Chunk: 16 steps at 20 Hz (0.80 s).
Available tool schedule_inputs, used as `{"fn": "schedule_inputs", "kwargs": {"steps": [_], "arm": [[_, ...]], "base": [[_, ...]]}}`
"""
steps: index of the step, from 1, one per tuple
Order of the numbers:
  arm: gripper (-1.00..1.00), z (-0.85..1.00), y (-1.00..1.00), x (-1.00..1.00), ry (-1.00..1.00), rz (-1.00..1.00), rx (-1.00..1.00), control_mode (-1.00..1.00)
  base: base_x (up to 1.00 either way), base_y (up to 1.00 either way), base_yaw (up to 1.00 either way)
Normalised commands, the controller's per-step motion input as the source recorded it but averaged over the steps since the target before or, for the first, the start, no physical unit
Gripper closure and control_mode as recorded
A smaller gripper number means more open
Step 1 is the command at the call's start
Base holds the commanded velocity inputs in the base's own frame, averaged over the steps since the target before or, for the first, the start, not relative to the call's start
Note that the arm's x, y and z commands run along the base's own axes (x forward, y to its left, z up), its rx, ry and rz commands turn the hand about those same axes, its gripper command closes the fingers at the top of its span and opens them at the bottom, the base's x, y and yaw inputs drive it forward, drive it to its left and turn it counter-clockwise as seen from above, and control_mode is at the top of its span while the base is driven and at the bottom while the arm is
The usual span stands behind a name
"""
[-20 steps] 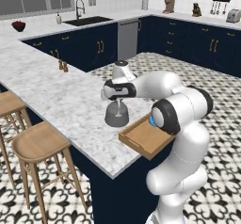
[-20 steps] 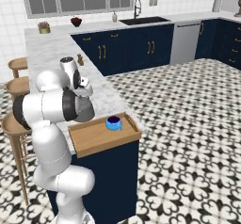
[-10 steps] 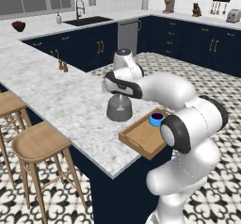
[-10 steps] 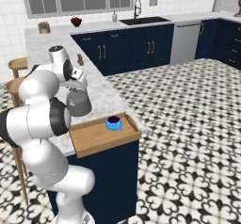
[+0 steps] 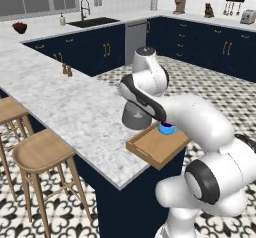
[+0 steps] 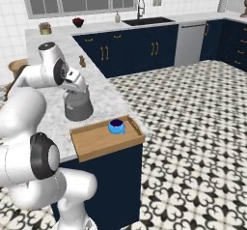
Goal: Pick the kettle from the counter and place it on the tray. Then pick the mug from the cabinet and place it on the tray. Then close the cabinet doors.
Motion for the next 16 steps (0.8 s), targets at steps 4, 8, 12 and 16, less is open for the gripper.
{"fn": "schedule_inputs", "kwargs": {"steps": [4, 8, 12, 16], "arm": [[1.00, 0.15, -0.28, -0.81, -0.02, -0.03, 0.03, -1.00], [1.00, 0.03, -0.20, -0.65, 0.00, -0.03, 0.01, -1.00], [1.00, 0.00, -0.21, -0.33, 0.00, -0.01, 0.00, -1.00], [1.00, 0.00, -0.27, -0.19, 0.00, 0.00, 0.00, -1.00]], "base": [[0.00, 0.00, 0.00], [0.00, 0.00, 0.00], [0.00, 0.00, 0.00], [0.00, 0.00, 0.00]]}}
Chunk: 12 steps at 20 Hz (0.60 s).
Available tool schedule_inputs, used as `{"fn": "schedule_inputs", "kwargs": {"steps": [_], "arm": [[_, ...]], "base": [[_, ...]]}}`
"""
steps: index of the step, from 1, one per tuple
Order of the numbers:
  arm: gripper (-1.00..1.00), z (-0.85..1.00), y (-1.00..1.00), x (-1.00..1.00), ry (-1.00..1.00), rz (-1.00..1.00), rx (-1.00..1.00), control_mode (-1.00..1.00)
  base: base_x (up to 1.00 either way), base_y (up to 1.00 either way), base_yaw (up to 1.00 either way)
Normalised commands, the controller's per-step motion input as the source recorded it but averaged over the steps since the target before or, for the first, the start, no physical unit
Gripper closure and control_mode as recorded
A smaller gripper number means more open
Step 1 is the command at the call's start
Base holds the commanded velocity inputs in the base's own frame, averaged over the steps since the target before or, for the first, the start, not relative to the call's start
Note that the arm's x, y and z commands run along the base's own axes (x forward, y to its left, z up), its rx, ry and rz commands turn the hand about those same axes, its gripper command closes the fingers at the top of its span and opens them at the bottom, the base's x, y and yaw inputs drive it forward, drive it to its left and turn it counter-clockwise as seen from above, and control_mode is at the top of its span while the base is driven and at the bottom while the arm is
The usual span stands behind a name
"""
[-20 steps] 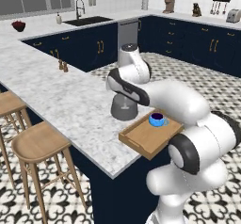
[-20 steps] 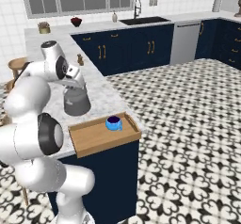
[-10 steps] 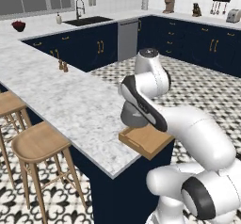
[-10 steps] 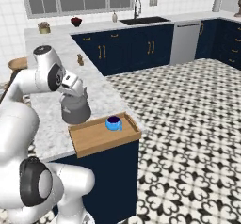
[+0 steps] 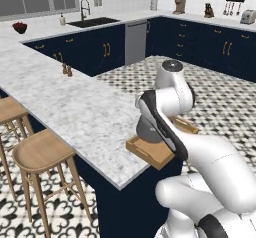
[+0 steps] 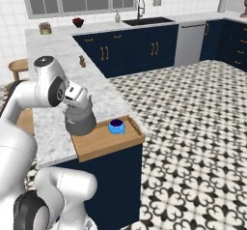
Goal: Pick the kettle from the counter and place it on the tray. Then pick the mug from the cabinet and place it on the tray. Then close the cabinet doors.
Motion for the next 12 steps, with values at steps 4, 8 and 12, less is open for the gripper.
{"fn": "schedule_inputs", "kwargs": {"steps": [4, 8, 12], "arm": [[1.00, 0.00, -0.21, -0.21, 0.00, 0.00, 0.00, -1.00], [1.00, 0.00, -0.13, -0.26, 0.00, 0.00, 0.00, -1.00], [1.00, -0.07, -0.09, -0.08, 0.03, 0.00, 0.00, -1.00]], "base": [[0.00, 0.00, 0.00], [0.00, 0.00, 0.00], [0.00, 0.00, 0.00]]}}
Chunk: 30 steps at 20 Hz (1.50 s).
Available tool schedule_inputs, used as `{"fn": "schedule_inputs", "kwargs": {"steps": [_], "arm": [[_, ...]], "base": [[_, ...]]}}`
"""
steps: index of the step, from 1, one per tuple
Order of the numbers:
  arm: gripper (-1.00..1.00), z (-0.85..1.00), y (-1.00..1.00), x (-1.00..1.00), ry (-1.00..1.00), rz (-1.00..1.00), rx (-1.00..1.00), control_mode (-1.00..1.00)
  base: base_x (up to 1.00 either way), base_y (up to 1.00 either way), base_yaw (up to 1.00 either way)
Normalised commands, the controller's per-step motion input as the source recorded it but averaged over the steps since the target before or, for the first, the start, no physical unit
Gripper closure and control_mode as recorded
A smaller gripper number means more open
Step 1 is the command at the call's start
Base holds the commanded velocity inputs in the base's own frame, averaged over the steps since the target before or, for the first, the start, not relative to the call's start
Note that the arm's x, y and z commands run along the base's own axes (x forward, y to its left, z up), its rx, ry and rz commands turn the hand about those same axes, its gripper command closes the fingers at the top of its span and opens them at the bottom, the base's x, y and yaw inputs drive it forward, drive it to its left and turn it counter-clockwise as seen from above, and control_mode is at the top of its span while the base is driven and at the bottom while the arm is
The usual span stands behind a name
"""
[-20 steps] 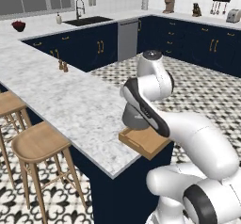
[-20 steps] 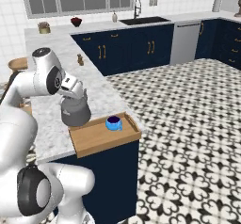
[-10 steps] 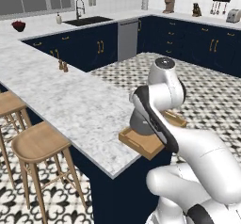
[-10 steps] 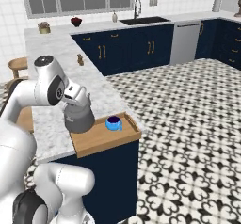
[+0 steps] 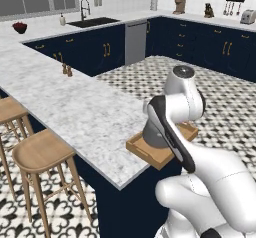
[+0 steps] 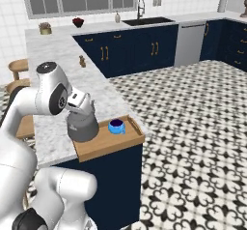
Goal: Pick the kettle from the counter and place it on the tray. Then pick the mug from the cabinet and place it on the tray. Then close the cabinet doors.
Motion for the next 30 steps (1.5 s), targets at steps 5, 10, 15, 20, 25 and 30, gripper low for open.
{"fn": "schedule_inputs", "kwargs": {"steps": [5, 10, 15, 20, 25, 30], "arm": [[1.00, -0.20, -0.04, 0.00, 0.06, 0.00, -0.02, -1.00], [1.00, -0.21, -0.08, 0.00, 0.05, 0.00, -0.02, -1.00], [1.00, -0.18, -0.11, 0.08, 0.04, 0.00, -0.01, -1.00], [1.00, -0.14, -0.06, 0.22, 0.02, 0.00, 0.00, -1.00], [1.00, -0.05, 0.00, 0.30, 0.00, 0.00, 0.00, -1.00], [1.00, -0.09, 0.00, 0.30, 0.02, 0.00, 0.00, -1.00]], "base": [[0.00, 0.00, 0.00], [0.00, 0.00, 0.00], [0.00, 0.00, 0.00], [0.00, 0.00, 0.00], [0.00, 0.00, 0.00], [0.00, 0.00, 0.00]]}}
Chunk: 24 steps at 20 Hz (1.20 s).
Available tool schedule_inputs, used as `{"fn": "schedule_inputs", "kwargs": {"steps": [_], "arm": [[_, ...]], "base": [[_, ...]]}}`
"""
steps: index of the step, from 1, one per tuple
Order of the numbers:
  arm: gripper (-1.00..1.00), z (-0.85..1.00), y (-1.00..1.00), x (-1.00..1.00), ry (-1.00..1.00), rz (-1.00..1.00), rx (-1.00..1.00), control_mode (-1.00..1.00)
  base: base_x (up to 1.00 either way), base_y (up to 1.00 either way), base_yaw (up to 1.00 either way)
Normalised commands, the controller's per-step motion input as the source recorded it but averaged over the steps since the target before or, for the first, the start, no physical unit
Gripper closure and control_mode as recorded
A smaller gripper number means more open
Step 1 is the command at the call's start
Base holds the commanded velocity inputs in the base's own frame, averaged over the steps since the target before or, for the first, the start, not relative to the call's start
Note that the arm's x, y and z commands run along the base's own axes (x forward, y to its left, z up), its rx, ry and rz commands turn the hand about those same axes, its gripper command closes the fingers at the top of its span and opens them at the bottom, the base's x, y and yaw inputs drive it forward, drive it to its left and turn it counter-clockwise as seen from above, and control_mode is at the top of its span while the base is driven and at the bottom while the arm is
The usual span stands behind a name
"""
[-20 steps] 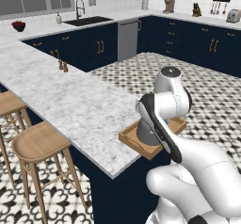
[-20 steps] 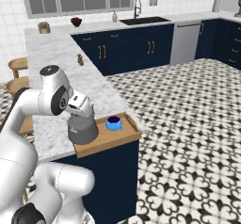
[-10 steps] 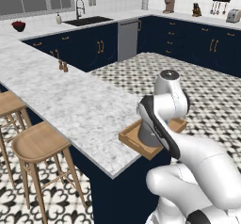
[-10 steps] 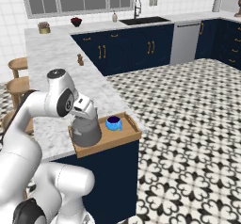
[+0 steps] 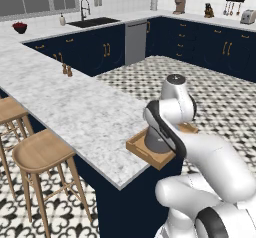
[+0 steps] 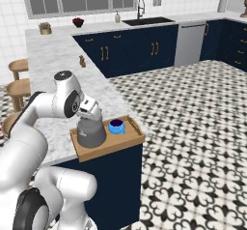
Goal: Pick the kettle from the counter and place it on the tray. Then pick the mug from the cabinet and place it on the tray. Then close the cabinet doors.
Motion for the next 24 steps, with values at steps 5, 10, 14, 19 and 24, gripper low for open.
{"fn": "schedule_inputs", "kwargs": {"steps": [5, 10, 14, 19, 24], "arm": [[1.00, -0.14, 0.00, 0.26, 0.03, 0.00, 0.00, -1.00], [1.00, -0.17, 0.00, 0.18, 0.03, 0.00, 0.00, -1.00], [1.00, -0.15, 0.00, 0.14, 0.04, 0.00, 0.00, -1.00], [1.00, -0.14, 0.00, 0.15, 0.01, 0.00, 0.00, -1.00], [1.00, -0.04, 0.06, 0.21, 0.00, 0.00, 0.00, -1.00]], "base": [[0.00, 0.00, 0.00], [0.00, 0.00, 0.00], [0.00, 0.00, 0.00], [0.00, 0.00, 0.00], [0.00, 0.00, 0.00]]}}
